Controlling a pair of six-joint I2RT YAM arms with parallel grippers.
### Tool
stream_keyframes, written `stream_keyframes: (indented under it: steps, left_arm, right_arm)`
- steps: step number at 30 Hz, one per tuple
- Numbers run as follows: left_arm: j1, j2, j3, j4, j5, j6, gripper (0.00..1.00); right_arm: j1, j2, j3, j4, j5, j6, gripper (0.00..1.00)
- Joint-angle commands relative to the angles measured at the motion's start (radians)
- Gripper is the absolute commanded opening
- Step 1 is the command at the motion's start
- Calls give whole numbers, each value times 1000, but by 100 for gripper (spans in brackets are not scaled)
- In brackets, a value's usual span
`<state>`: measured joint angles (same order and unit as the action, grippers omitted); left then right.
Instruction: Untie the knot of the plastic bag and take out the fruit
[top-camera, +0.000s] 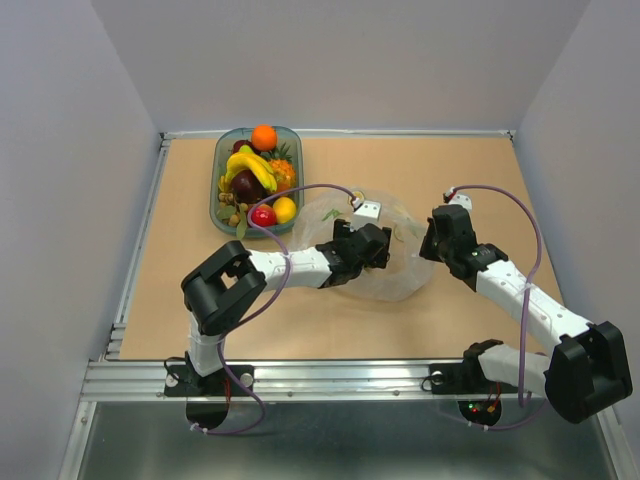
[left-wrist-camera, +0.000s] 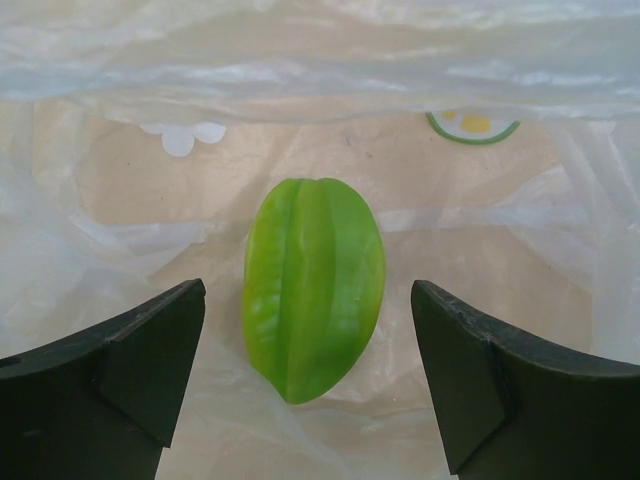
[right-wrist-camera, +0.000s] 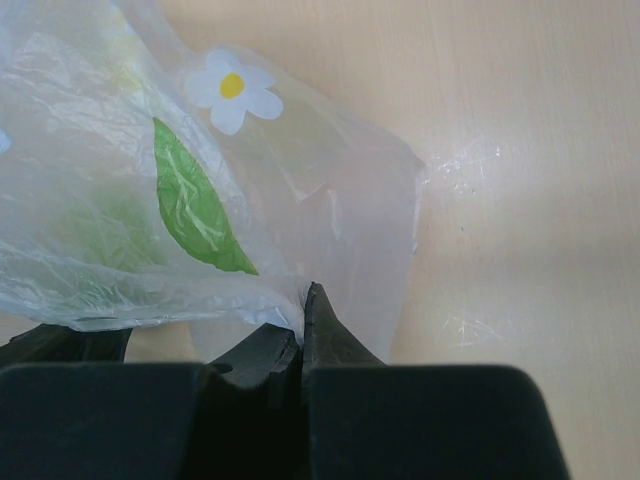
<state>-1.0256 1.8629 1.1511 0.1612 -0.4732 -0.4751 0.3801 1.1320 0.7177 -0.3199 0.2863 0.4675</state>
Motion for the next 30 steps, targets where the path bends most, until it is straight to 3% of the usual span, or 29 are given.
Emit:
stream_keyframes:
  steps: [1, 7, 14, 17, 18, 21, 27, 30]
  left_arm:
    - [1, -50, 18, -23, 5, 27, 96]
    - [12, 34, 62, -40, -2, 30, 95]
    - [15, 117, 117, -35, -4, 52, 83]
    - [16, 114, 128, -38, 1, 52, 71]
    - [16, 101, 128, -38, 1, 55, 63]
    - [15, 65, 108, -32, 2, 61, 52]
    - [15, -117, -5, 89, 96, 124, 25]
    - [15, -224, -33, 121, 206, 179, 24]
  right_arm:
    - [0, -14, -23, 56, -4, -13, 1]
    - [2, -12, -24, 56, -6, -15, 1]
    - [2, -12, -24, 56, -6, -15, 1]
    - [2, -12, -24, 56, -6, -15, 1]
    - [2, -14, -24, 56, -4, -15, 1]
    - [2, -14, -24, 58, -4, -15, 1]
    - [2, -8, -23, 58, 2, -13, 1]
    - [2, -8, -23, 58, 8, -13, 1]
